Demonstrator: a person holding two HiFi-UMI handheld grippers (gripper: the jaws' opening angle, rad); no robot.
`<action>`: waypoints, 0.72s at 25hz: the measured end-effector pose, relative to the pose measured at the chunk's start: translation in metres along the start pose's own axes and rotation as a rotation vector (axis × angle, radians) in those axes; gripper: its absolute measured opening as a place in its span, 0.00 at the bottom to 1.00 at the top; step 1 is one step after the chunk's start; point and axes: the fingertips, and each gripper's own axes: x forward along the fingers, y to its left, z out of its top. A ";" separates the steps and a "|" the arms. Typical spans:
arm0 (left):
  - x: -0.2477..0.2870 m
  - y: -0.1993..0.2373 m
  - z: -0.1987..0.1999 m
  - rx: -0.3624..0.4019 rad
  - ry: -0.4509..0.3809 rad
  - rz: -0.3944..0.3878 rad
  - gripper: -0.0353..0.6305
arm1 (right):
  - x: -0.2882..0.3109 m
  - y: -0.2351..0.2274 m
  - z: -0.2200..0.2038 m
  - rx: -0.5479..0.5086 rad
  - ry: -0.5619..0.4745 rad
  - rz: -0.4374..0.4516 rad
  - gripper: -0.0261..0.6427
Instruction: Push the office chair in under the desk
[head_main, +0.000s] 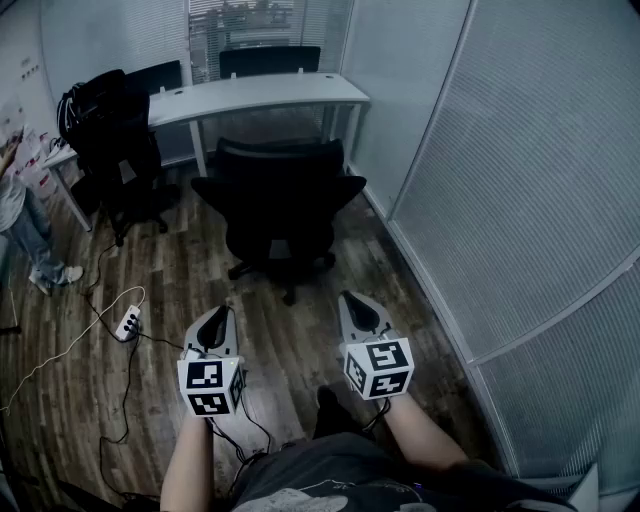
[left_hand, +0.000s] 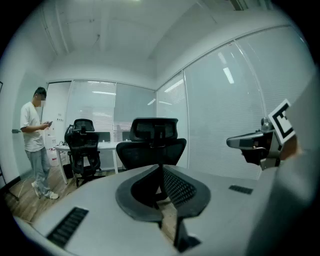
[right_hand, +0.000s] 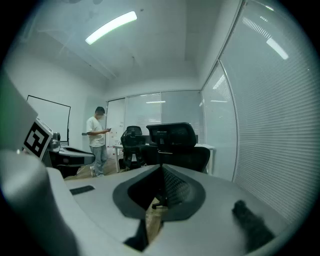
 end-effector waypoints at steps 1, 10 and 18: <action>-0.002 -0.001 -0.002 -0.007 0.001 -0.001 0.10 | -0.002 0.002 -0.001 -0.001 0.001 0.003 0.08; -0.013 -0.020 -0.013 0.001 0.015 -0.040 0.10 | -0.021 0.014 -0.005 -0.021 -0.001 0.002 0.08; -0.020 -0.007 -0.017 -0.014 0.000 0.010 0.10 | -0.028 0.019 -0.020 -0.145 0.042 -0.029 0.08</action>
